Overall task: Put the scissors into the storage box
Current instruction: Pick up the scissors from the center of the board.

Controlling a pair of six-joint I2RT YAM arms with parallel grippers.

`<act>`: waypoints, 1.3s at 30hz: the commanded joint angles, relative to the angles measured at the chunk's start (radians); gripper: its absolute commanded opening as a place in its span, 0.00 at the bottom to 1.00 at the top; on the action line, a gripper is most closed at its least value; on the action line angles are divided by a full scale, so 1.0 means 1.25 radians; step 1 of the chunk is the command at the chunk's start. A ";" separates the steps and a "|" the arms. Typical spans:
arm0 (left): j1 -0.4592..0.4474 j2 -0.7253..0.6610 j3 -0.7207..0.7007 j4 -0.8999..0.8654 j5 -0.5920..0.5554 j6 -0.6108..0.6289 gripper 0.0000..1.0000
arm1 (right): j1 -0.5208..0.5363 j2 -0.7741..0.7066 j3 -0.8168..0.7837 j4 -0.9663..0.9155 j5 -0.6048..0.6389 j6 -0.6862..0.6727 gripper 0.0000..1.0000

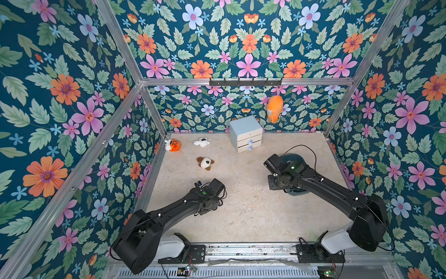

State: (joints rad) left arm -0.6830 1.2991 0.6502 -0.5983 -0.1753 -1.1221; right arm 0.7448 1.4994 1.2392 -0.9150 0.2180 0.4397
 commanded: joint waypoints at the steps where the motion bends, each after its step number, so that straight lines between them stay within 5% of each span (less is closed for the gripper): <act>1: -0.001 0.015 -0.002 0.008 0.000 0.003 0.30 | 0.000 0.003 0.004 -0.002 0.017 -0.011 0.34; 16: -0.001 0.081 -0.027 0.088 0.040 0.005 0.25 | 0.001 -0.007 -0.002 -0.013 0.030 -0.003 0.34; 29: -0.001 0.107 -0.037 0.096 0.065 0.023 0.01 | 0.001 -0.020 -0.023 -0.012 0.038 0.007 0.33; 39: -0.016 0.120 0.113 0.063 0.056 0.118 0.00 | 0.000 -0.047 -0.043 0.036 -0.060 0.032 0.32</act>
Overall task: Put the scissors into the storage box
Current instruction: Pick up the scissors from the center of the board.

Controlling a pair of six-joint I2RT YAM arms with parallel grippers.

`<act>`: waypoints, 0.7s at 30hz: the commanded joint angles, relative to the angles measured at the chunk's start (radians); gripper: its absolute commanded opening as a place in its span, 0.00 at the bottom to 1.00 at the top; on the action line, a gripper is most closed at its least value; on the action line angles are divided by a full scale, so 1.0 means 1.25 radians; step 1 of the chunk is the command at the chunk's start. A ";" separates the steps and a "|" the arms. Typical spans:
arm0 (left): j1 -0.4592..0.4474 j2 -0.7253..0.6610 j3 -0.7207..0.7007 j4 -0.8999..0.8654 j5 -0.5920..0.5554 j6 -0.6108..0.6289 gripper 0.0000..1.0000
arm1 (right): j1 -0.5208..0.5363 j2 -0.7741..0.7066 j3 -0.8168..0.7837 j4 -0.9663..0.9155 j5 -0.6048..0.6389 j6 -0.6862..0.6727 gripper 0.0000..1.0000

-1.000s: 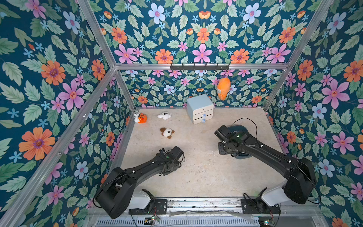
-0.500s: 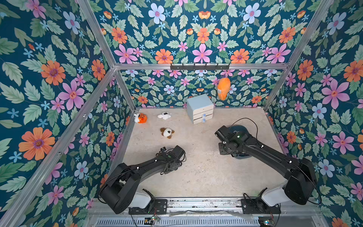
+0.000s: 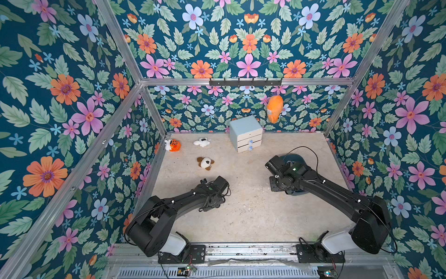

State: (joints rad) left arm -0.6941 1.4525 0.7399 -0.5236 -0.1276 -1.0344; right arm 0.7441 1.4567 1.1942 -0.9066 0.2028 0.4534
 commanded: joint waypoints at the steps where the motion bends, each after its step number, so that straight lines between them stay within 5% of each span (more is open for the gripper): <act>1: -0.012 -0.004 0.059 -0.004 0.012 0.054 0.00 | 0.001 -0.017 -0.012 0.045 -0.067 0.025 0.32; 14: -0.083 0.028 0.192 0.014 0.013 0.067 0.00 | 0.000 -0.024 -0.098 0.363 -0.448 0.109 0.32; 21: -0.129 0.052 0.240 0.035 0.013 0.070 0.00 | -0.031 0.025 -0.119 0.500 -0.560 0.169 0.34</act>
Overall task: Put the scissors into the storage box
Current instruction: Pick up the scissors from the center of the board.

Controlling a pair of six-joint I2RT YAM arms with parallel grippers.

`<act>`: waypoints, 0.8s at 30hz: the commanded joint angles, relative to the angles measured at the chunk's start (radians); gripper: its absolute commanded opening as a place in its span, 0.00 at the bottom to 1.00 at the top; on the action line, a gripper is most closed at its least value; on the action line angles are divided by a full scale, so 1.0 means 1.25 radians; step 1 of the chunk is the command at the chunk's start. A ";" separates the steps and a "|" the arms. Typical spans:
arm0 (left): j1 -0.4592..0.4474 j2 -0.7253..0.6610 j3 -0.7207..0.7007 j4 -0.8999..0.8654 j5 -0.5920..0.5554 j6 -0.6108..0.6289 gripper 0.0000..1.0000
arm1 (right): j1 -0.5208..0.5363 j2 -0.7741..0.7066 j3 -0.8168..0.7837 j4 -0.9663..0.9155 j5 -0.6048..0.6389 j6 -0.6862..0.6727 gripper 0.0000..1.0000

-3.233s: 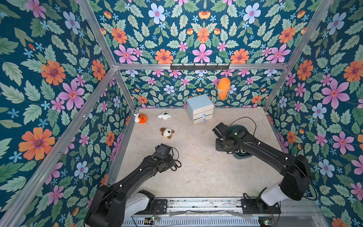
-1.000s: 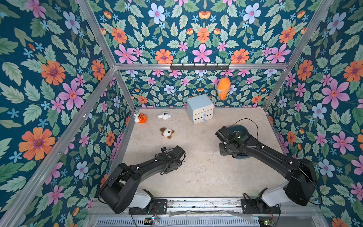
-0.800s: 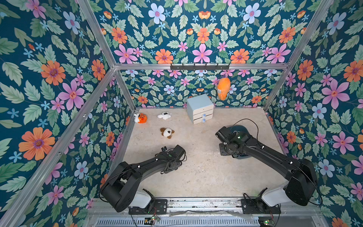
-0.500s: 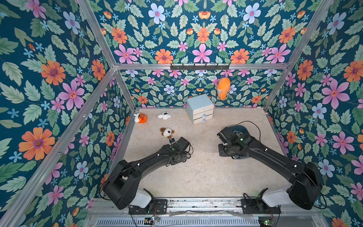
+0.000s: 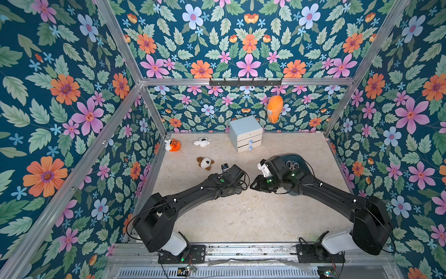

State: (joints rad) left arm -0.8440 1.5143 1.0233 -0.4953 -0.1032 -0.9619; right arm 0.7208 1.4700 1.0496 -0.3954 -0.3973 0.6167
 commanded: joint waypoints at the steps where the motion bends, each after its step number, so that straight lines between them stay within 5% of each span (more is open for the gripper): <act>1: -0.012 0.003 0.015 0.014 -0.006 0.011 0.00 | -0.020 0.021 -0.008 0.099 -0.092 0.043 0.34; 24: -0.030 -0.042 -0.002 0.047 -0.013 -0.015 0.00 | -0.053 0.062 -0.054 0.175 -0.154 0.080 0.27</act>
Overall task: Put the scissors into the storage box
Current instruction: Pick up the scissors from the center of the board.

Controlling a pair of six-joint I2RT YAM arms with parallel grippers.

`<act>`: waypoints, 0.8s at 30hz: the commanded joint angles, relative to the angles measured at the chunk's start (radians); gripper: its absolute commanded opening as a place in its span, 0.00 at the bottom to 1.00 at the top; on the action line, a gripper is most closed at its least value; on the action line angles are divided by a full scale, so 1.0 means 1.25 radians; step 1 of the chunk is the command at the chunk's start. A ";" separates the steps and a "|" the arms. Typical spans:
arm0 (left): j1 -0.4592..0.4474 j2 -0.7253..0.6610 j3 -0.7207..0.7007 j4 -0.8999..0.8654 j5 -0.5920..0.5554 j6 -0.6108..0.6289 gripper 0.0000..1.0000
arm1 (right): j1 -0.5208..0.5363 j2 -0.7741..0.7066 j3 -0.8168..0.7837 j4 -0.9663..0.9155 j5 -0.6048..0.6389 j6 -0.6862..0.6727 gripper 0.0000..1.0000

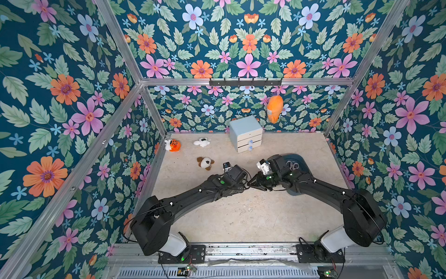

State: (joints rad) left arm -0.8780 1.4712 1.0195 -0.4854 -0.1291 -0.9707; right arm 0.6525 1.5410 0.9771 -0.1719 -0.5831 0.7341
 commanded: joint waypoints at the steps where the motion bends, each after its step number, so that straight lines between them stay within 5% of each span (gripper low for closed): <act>1: -0.002 -0.010 -0.001 0.041 0.009 -0.007 0.00 | 0.002 0.006 0.005 -0.016 0.005 -0.025 0.29; 9: -0.002 -0.026 -0.017 0.046 0.008 -0.016 0.00 | 0.001 -0.003 0.023 -0.060 0.028 -0.062 0.29; 22: -0.005 -0.020 -0.010 0.067 0.014 -0.023 0.00 | -0.001 -0.019 0.000 0.000 0.008 -0.029 0.02; 24: -0.004 -0.023 -0.012 0.067 0.012 -0.028 0.14 | -0.006 -0.026 -0.006 -0.001 0.013 -0.029 0.00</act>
State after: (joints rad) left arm -0.8825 1.4475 1.0012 -0.4412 -0.1070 -0.9920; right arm 0.6514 1.5230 0.9749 -0.1913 -0.5671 0.6880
